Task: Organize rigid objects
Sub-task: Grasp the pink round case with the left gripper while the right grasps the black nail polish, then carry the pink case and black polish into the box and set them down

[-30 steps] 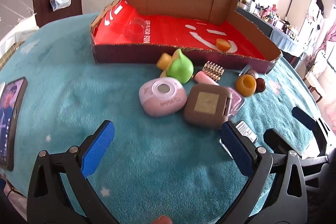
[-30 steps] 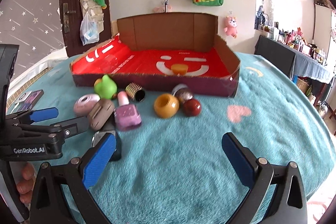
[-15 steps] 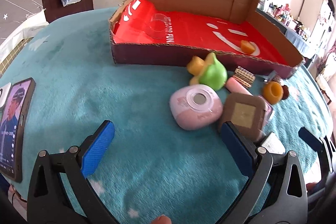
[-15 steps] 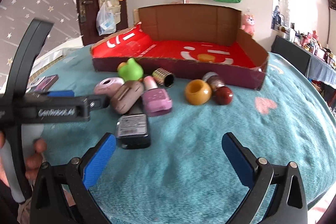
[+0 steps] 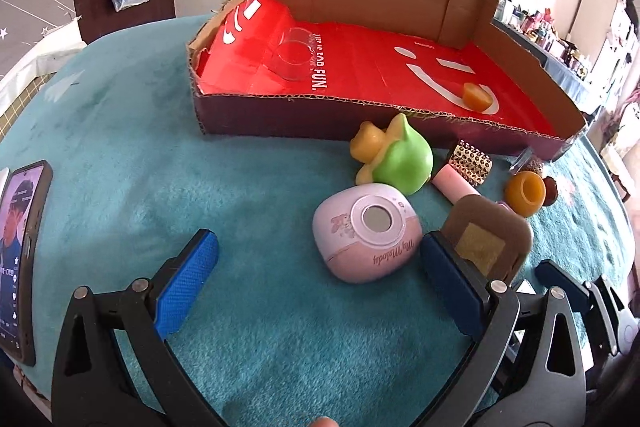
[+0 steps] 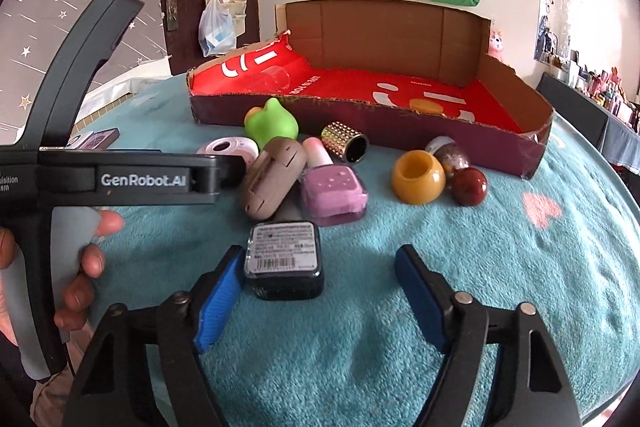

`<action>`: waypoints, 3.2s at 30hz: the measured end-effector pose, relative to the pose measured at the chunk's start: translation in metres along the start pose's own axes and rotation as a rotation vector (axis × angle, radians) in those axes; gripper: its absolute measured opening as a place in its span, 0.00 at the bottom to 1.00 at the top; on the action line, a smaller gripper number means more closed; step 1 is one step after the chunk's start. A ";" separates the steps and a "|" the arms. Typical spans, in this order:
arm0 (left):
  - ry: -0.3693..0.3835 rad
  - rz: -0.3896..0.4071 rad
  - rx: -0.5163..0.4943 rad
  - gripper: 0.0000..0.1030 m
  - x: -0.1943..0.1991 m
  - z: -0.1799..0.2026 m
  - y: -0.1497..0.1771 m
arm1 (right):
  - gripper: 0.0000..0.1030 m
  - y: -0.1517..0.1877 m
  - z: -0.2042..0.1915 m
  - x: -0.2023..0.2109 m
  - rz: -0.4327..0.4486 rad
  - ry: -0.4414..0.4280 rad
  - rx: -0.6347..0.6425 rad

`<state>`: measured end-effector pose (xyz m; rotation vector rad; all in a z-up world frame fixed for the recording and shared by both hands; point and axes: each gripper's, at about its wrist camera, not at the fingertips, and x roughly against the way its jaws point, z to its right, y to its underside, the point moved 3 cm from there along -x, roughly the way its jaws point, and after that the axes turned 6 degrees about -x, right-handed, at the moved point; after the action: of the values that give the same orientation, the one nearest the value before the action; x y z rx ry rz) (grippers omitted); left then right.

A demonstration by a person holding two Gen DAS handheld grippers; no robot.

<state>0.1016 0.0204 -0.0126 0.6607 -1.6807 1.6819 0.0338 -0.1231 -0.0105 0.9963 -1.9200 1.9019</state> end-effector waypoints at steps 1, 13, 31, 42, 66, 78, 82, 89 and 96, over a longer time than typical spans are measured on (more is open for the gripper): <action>-0.005 0.000 -0.002 0.99 -0.001 0.001 -0.001 | 0.72 0.000 0.000 -0.001 0.003 -0.001 0.002; 0.044 0.022 -0.061 0.52 0.005 0.013 0.003 | 0.37 0.005 -0.014 0.005 0.030 -0.016 0.074; 0.057 0.057 -0.062 0.52 0.027 0.007 0.021 | 0.36 0.006 -0.006 0.015 0.030 -0.040 0.062; 0.107 0.129 -0.084 0.52 0.053 0.022 0.000 | 0.36 -0.035 0.011 0.055 0.140 -0.096 -0.014; 0.174 0.136 -0.108 0.52 0.048 0.027 -0.037 | 0.36 -0.063 0.018 0.043 0.122 -0.103 0.011; 0.202 0.139 -0.138 0.52 0.039 0.027 -0.077 | 0.36 -0.099 0.026 0.025 0.100 -0.121 0.033; 0.202 0.128 -0.145 0.52 0.031 0.026 -0.087 | 0.36 -0.111 0.029 0.014 0.074 -0.125 0.036; 0.234 0.073 -0.148 0.52 0.006 0.028 -0.102 | 0.36 -0.128 0.037 -0.010 0.013 -0.126 0.027; 0.253 0.009 -0.132 0.52 -0.019 0.026 -0.108 | 0.36 -0.141 0.049 -0.041 -0.082 -0.146 -0.027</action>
<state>0.1924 -0.0119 0.0451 0.3618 -1.5980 1.5726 0.1649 -0.1453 0.0682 1.2164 -1.9446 1.7984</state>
